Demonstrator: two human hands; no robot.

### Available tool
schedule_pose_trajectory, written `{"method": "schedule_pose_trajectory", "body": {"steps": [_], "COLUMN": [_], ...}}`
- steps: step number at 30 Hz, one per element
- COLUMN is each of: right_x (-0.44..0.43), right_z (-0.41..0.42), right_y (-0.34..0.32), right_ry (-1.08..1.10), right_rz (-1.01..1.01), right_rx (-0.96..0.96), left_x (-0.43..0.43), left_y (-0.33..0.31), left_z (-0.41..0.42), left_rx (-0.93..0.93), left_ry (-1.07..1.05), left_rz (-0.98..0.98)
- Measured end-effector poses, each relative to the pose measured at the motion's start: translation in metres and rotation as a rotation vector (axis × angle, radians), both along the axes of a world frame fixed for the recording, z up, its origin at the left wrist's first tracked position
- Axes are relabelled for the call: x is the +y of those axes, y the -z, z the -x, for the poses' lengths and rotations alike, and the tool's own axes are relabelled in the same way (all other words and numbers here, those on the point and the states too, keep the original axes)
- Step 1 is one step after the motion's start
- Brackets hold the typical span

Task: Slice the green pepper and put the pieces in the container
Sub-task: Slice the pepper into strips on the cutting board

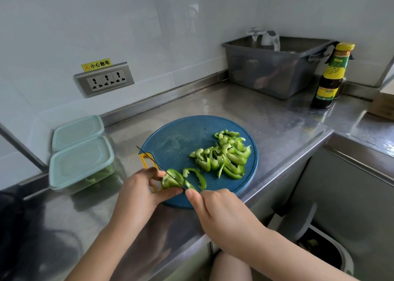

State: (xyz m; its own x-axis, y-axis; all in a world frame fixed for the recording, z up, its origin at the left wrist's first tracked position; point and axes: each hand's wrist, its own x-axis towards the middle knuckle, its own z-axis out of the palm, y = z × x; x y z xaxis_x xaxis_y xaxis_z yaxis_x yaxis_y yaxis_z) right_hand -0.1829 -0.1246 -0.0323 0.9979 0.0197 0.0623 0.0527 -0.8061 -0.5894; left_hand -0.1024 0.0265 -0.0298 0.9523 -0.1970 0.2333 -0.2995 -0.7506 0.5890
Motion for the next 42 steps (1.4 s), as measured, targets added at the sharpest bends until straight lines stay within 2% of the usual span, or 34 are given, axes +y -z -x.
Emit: {"method": "schedule_pose_trajectory", "body": {"steps": [12,26,33,37,42], "right_x": [0.019,0.018,0.018,0.020,0.015], "right_z": [0.000,0.001,-0.012,-0.034,-0.054], "right_y": [-0.004,0.000,-0.006,0.000,-0.012], "right_ry": [-0.004,0.078,0.040,-0.010,-0.065], "right_rz": [0.145,0.063,0.111,0.181,0.117], "right_rx": [0.010,0.112,0.157,0.129,0.119], "left_x": [0.008,0.006,0.009,0.009,0.011], "left_y": [0.010,0.008,0.012,0.018,0.018], "left_z": [-0.012,-0.010,-0.015,-0.020,-0.022], "left_rx": [0.043,0.032,0.046,0.003,0.026], "left_ry": [-0.034,-0.001,0.054,0.085,0.148], "left_rz": [-0.010,0.014,0.065,0.019,-0.002]}}
